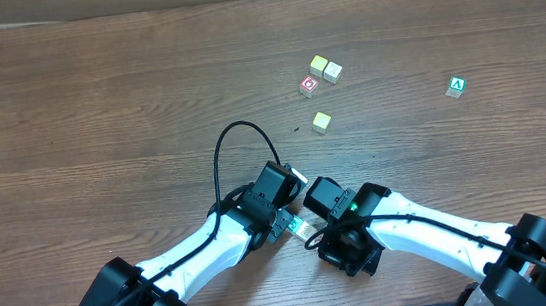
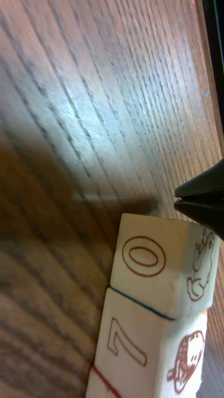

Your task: Flip 5 blocks

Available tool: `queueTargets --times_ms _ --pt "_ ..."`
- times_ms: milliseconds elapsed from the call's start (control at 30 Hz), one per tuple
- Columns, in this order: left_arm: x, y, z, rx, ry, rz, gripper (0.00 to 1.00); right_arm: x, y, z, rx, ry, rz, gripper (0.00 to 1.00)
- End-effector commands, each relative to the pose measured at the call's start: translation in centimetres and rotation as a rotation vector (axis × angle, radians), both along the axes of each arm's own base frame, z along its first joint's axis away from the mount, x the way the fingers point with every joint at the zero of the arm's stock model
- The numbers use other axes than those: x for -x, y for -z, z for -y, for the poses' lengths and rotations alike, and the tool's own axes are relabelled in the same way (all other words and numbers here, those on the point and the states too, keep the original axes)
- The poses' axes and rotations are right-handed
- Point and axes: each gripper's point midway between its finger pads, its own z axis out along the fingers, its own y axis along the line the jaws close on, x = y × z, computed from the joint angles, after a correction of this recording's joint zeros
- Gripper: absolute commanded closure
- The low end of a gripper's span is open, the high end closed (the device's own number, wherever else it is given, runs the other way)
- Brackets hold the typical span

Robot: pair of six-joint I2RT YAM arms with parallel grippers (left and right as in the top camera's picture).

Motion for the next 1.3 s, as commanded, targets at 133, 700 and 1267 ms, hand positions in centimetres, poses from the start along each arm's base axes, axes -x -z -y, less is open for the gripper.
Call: queueTargets --times_ms 133,700,1267 --pt "1.7 1.7 0.5 0.011 0.078 -0.077 0.96 -0.2 -0.1 -1.8 -0.044 0.002 0.034 0.96" --pt "1.5 1.3 1.8 0.043 0.189 -0.054 0.96 -0.1 -0.2 -2.3 -0.043 0.061 0.026 0.96" --pt "0.7 0.8 2.5 0.055 0.223 -0.009 0.96 0.0 -0.3 -3.4 -0.069 0.083 0.035 0.96"
